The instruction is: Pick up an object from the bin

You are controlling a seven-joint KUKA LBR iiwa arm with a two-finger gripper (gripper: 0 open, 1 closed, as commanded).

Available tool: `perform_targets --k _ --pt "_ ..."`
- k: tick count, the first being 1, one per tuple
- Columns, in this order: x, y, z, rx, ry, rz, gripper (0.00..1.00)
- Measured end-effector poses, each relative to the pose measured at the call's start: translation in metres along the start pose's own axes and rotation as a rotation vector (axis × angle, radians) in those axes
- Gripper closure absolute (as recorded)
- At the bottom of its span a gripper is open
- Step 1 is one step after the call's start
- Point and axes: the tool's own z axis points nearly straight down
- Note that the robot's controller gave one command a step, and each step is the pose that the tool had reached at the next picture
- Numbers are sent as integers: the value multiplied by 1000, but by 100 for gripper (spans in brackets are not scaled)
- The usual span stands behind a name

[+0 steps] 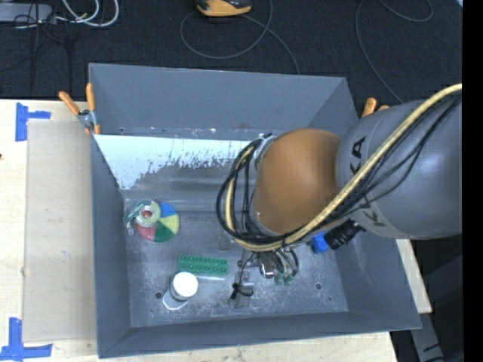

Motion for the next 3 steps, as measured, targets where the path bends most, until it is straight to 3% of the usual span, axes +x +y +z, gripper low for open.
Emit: perform_targets --k 1,2,3 --pt "-2 -1 -4 -1 -8 4 0" --pt "-33 18 59 -2 -8 6 0" --pt "-51 21 72 -1 -3 38 0"
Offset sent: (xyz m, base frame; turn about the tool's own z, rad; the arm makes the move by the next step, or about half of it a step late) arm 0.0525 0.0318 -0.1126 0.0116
